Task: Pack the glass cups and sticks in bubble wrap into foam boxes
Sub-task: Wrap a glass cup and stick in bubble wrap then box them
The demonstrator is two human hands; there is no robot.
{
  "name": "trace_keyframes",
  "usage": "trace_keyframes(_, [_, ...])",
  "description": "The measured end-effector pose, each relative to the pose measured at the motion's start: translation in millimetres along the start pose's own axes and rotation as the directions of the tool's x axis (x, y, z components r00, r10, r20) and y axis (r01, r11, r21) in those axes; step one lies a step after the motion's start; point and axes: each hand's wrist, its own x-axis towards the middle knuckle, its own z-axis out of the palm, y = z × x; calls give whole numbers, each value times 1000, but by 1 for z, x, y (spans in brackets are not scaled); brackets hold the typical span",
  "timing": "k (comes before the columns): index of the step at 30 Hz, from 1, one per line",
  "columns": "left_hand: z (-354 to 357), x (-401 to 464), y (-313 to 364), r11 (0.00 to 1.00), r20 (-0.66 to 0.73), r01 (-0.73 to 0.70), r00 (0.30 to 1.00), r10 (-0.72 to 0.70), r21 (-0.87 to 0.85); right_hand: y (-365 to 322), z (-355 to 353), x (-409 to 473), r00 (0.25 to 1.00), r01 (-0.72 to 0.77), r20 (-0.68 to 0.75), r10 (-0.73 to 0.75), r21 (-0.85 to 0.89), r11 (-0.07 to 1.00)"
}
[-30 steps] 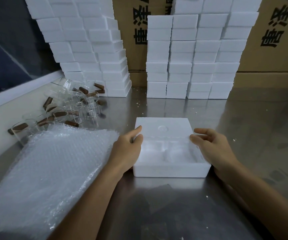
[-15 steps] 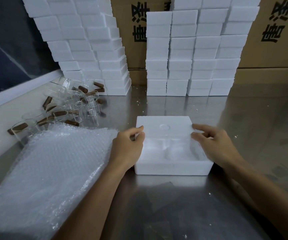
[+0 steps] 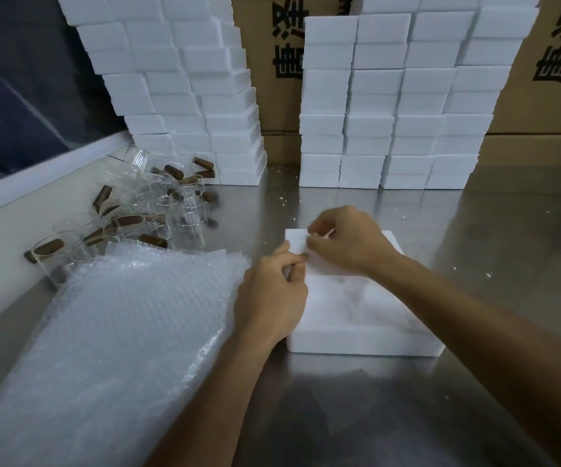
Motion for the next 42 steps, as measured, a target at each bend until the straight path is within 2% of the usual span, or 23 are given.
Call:
trace_keyframes(3, [-1, -1, 5, 999, -20, 13, 1000, -12, 41, -24, 20, 37, 998, 56, 25, -59, 106, 993])
trace_keyframes(5, [-2, -3, 7, 999, -18, 7, 1000, -6, 34, -44, 38, 57, 983, 145, 98, -156, 113, 983])
trace_keyframes(8, [-3, -5, 8, 1000, -19, -12, 1000, 12, 20, -75, 65, 86, 911, 350, 221, -349, 34, 936])
trace_keyframes(10, [-2, -6, 7, 1000, -10, 1, 1000, -1, 10, -93, 79, 104, 867, 449, 263, -424, -41, 893])
trace_keyframes(17, [-8, -7, 6, 991, 17, 38, 999, -40, 129, -121, 113, 142, 797, 574, 398, -455, -260, 777])
trace_keyframes(23, [-10, -6, 4, 994, 26, 21, 999, -24, 111, -126, 120, 149, 822, 553, 320, -471, -251, 795])
trace_keyframes(26, [-9, -5, 5, 987, 28, 17, 999, -22, 162, -125, 117, 143, 835, 536, 304, -458, -263, 802])
trace_keyframes(31, [-5, -2, 5, 998, -20, -4, 1000, 5, 56, -115, 97, 131, 846, 526, 275, -457, -282, 802])
trace_keyframes(36, [-4, 0, 4, 1000, 25, 14, 1000, -14, -17, -106, 56, 106, 844, 532, 218, -489, -233, 814])
trace_keyframes(39, [-6, 1, 2, 997, 39, 4, 999, -1, -74, -88, 27, 77, 827, 563, 115, -551, -177, 808])
trace_keyframes(42, [-4, 3, 0, 999, 10, 6, 1000, -6, -41, -64, 3, 37, 831, 552, -35, -555, -67, 831])
